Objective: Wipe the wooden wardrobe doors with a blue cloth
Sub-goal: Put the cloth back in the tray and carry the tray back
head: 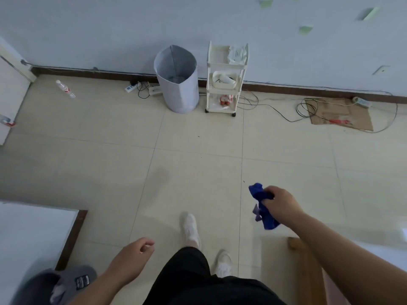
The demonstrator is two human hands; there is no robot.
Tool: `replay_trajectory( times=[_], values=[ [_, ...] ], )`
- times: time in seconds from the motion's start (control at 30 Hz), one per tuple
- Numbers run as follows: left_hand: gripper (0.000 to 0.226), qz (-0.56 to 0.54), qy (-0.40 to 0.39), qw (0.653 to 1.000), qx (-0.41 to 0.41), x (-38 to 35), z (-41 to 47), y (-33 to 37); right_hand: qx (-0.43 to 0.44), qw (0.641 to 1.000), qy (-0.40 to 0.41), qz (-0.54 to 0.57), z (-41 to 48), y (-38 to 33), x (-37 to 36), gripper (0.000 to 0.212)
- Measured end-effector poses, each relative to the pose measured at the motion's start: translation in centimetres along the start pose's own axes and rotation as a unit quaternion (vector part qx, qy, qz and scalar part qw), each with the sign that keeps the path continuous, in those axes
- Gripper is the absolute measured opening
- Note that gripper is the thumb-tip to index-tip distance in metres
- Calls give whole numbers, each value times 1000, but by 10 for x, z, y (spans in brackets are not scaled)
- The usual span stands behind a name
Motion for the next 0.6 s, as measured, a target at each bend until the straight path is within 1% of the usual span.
replay_trajectory(
  times=[0.03, 0.13, 0.23, 0.33, 0.37, 0.5, 0.6],
  values=[
    [13, -15, 0, 1000, 10, 4, 16, 2, 5, 1000, 3, 1, 15, -23, 3, 36],
    [10, -42, 4, 999, 23, 24, 70, 22, 1, 1000, 24, -1, 62, -76, 7, 34],
    [11, -41, -5, 999, 8, 53, 136, 54, -23, 999, 34, -5, 105, -109, 6, 35],
    [14, -31, -15, 999, -17, 96, 197, 96, -30, 997, 50, -41, 135, -124, 10, 18],
    [14, -25, -16, 999, -25, 112, 217, 112, -33, 996, 53, -61, 141, -125, 13, 16],
    [13, -11, 4, 998, -67, 178, 293, 189, -84, 992, 40, -90, 158, -118, 22, 20],
    [11, -37, 28, 995, -86, 213, 344, 248, -123, 988, 27, -88, 178, -112, 33, 25]
  ],
)
Point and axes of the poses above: each hand's wrist, its own z-axis towards the middle knuckle, its own x-axis out of the back of the hand, y = z × x, the point moved 10 cm from there along z, towards the middle knuckle, and after that the axes turned 10 degrees about y, right-handed, at the moved point
